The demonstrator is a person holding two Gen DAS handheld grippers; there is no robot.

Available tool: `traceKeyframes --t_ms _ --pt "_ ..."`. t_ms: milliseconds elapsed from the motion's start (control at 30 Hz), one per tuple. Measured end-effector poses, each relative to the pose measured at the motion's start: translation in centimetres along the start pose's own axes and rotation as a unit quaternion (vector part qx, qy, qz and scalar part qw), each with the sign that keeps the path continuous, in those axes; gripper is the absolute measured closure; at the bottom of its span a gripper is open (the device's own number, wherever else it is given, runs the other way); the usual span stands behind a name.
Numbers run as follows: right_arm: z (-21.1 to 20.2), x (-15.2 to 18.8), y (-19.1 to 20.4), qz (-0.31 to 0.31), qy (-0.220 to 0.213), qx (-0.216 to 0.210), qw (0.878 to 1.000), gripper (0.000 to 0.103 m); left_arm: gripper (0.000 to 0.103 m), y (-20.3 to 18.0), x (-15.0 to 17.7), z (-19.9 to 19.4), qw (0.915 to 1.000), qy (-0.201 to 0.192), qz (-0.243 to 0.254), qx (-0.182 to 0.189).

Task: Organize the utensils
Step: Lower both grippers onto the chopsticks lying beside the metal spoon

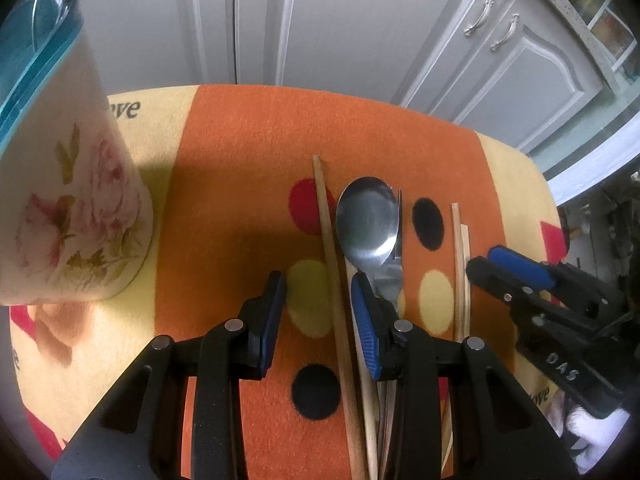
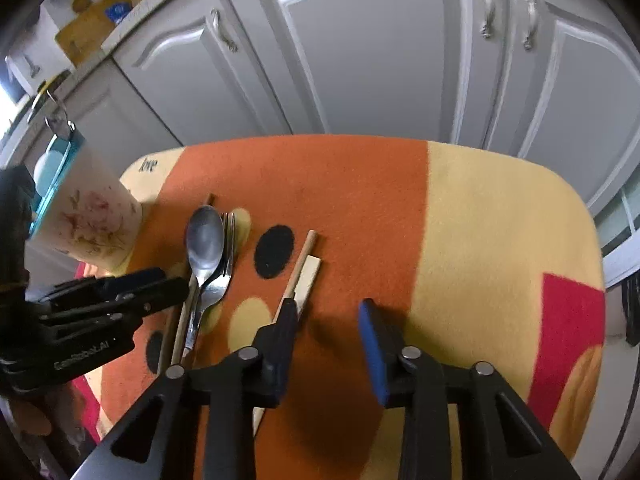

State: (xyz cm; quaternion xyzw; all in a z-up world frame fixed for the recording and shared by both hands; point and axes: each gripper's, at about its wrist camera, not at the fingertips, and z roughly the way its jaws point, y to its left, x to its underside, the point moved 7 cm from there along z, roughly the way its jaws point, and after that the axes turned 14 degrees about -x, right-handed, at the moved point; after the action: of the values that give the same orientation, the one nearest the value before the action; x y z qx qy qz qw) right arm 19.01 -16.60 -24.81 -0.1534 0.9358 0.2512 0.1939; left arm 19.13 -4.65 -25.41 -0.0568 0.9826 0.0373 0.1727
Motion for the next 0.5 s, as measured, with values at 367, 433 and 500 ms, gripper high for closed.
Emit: traceKeyframes --t_ms 367,433,500 --pt "1.0 0.2 1.3 -0.050 0.028 0.059 0.997 0.073 0.070 0.1 0.3 0.1 1.0000 0.001 0.002 0.000" --pt "0.6 0.5 0.8 -0.053 0.029 0.062 0.996 0.081 0.076 0.4 0.6 0.0 0.9999 0.005 0.006 0.010" --pt "0.1 0.6 0.1 -0.047 0.032 0.058 0.997 0.082 0.076 0.9 0.8 -0.1 0.9998 0.008 0.005 0.015"
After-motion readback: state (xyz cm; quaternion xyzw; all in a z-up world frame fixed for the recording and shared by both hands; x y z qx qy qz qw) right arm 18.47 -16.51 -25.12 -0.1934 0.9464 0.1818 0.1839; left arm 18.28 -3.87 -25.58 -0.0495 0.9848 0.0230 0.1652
